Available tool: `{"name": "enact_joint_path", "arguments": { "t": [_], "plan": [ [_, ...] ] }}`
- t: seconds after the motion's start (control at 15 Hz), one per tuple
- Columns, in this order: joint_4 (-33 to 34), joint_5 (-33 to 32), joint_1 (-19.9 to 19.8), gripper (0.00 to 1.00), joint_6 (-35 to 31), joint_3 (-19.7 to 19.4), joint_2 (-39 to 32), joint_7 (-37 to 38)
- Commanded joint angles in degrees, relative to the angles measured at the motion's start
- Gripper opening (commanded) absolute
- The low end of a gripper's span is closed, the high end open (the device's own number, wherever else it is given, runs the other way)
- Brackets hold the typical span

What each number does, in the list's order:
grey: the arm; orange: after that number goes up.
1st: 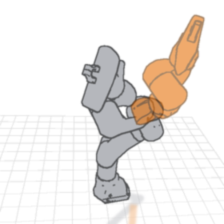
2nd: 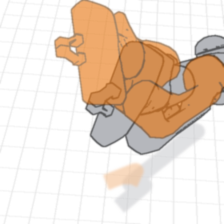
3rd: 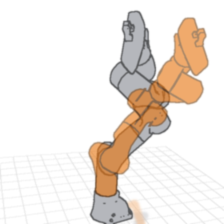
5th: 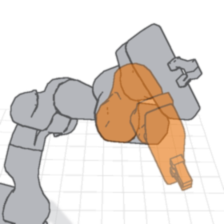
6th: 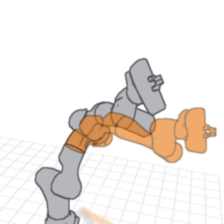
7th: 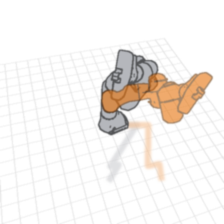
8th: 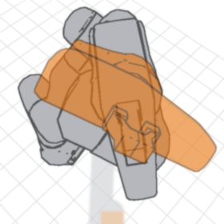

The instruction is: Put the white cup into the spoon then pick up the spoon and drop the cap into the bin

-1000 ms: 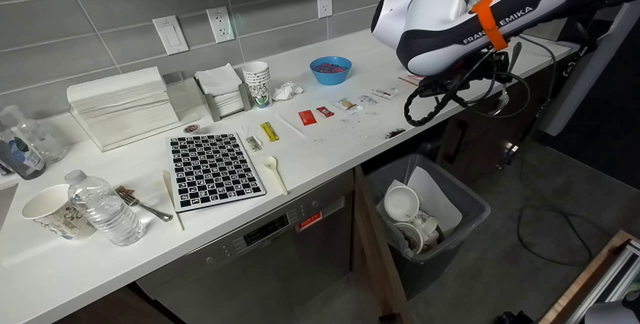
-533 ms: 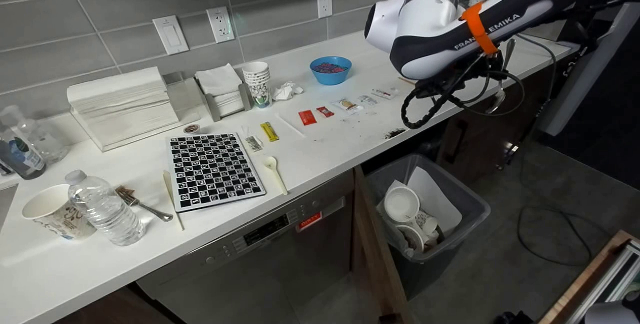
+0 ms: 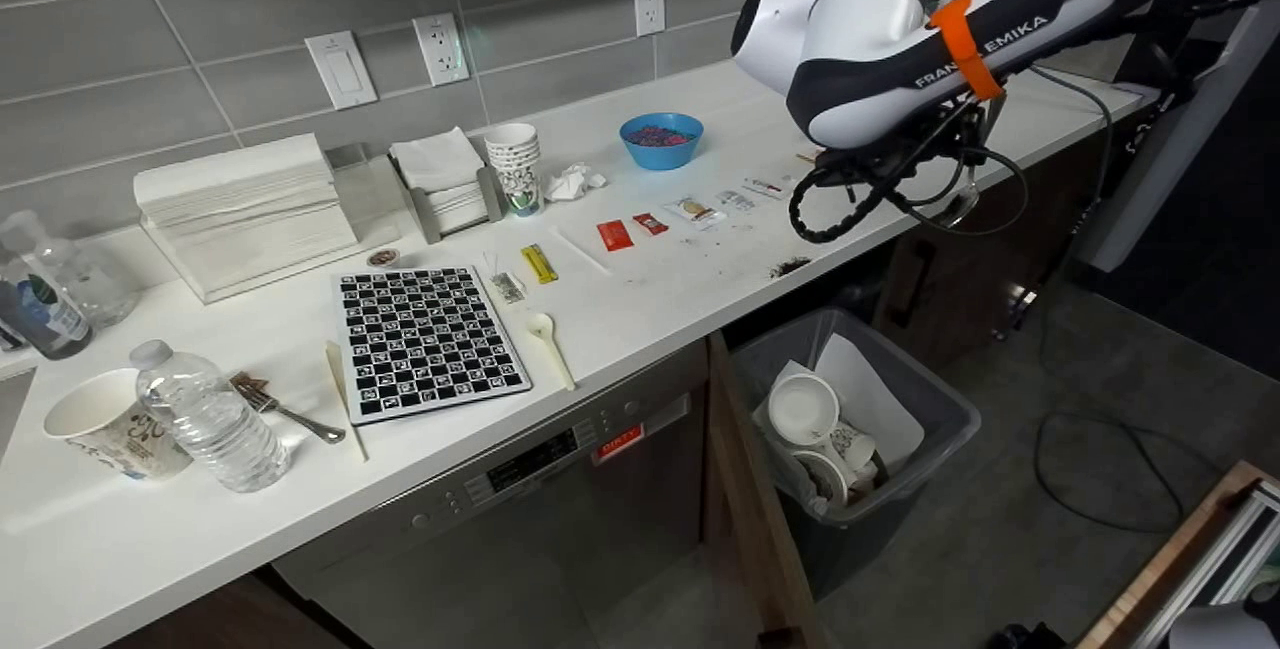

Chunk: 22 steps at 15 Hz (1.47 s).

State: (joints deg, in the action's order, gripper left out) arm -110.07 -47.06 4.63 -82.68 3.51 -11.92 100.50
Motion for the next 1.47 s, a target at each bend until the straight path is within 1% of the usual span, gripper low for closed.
{"name": "enact_joint_path", "arguments": {
  "t": [0.0, 0.33, 0.67, 0.87, 0.93, 1.0, 1.07, 1.13, 1.2, 1.27, 1.33, 1.4],
  "plan": [
    [-4.9, 2.0, -1.7, 0.03, -12.2, -1.1, 4.3, 3.2],
    [-9.2, 1.2, -3.9, 0.03, -33.1, -3.4, 6.5, 3.8],
    [-11.6, 2.5, -6.8, 0.03, -56.7, -6.4, 5.2, 1.9],
    [-12.2, 6.9, -8.1, 0.03, -70.2, -7.5, 3.0, -2.5],
    [-12.6, 9.7, -8.5, 0.03, -74.1, -7.5, 2.3, -5.4],
    [-12.9, 14.0, -8.9, 0.03, -77.5, -7.3, 1.3, -9.7],
    [-13.4, 18.1, -10.9, 0.03, -80.4, -5.1, 0.5, -13.9],
    [-13.5, 23.7, -10.7, 0.03, -82.6, -4.6, -0.7, -19.4],
    [-13.7, 28.0, -14.6, 0.03, -84.1, 0.2, -1.9, -23.7],
    [-13.6, 32.8, -17.3, 0.03, -85.0, 4.2, -3.1, -28.5],
    [-12.9, 37.5, -20.0, 0.03, -84.5, 8.5, -4.3, -33.2],
    [-12.2, 42.0, -22.1, 0.03, -83.1, 11.7, -5.1, -37.8]
  ]
}}
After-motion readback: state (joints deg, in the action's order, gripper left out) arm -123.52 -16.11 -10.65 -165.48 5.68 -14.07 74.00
